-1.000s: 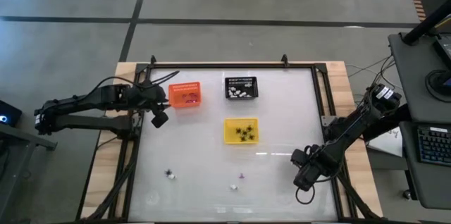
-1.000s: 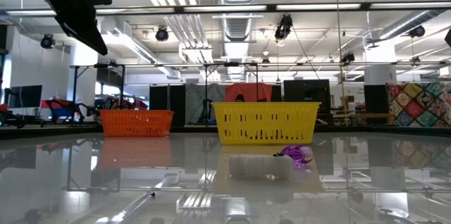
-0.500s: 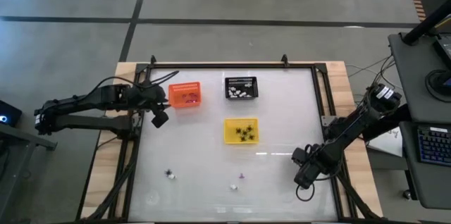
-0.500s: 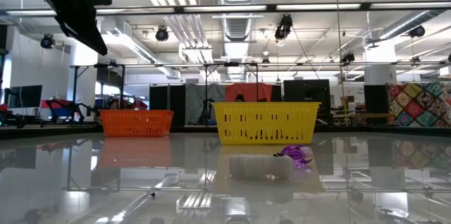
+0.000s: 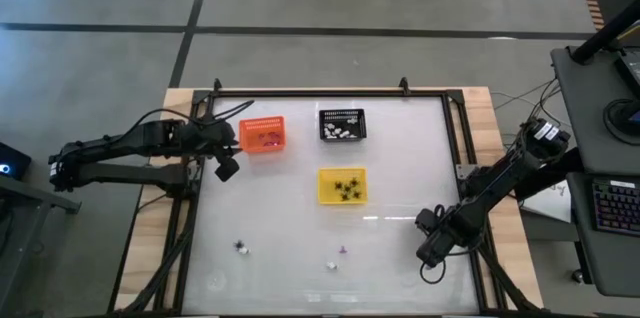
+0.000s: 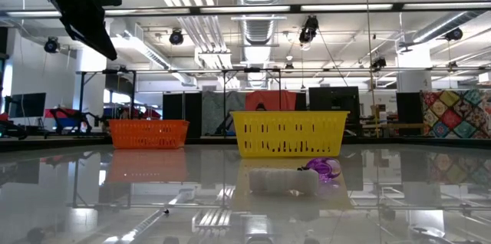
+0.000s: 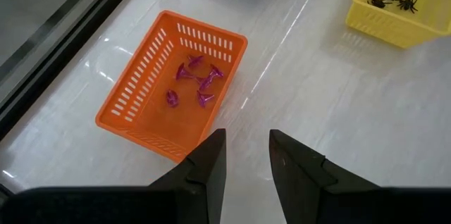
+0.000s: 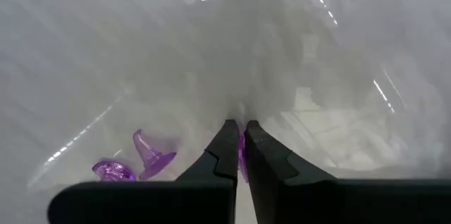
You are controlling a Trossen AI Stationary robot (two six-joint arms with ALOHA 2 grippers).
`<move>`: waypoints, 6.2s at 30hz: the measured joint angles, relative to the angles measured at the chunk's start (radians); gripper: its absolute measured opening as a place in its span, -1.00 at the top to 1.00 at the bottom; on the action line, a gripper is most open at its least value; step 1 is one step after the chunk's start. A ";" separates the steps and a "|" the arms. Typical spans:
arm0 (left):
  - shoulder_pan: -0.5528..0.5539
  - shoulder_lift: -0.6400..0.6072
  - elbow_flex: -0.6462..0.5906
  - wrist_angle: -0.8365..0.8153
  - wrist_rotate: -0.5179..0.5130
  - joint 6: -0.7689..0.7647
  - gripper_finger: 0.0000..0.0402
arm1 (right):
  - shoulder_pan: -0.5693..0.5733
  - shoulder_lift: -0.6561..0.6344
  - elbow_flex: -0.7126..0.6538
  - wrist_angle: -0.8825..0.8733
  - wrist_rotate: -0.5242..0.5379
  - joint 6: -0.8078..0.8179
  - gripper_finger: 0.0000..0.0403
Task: Sort Halloween decoration
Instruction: Put the violet witch hat into the orange bin, then put the white skeleton toy into the black bin
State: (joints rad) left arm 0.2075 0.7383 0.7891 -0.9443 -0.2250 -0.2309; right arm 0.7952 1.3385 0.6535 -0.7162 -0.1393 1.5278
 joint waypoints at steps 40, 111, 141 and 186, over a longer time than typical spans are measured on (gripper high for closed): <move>0.000 0.000 0.000 -0.016 -0.001 -0.069 0.55 | -0.681 0.107 0.496 0.207 0.312 -0.538 0.96; -0.004 0.103 0.000 -0.037 0.165 -0.018 0.55 | -1.128 0.886 1.679 -0.404 0.009 -1.136 0.41; -0.006 0.102 0.000 -0.042 0.295 0.062 0.39 | -0.631 0.691 1.410 -0.649 -0.026 -1.119 0.45; -0.006 0.107 0.000 -0.076 0.292 -0.045 0.39 | -0.372 0.692 0.904 0.166 -0.015 -0.828 0.54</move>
State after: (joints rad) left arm 0.2016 0.8452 0.7887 -1.0203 0.0673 -0.2756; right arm 0.4228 2.0300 1.5576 -0.5502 -0.1540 0.7002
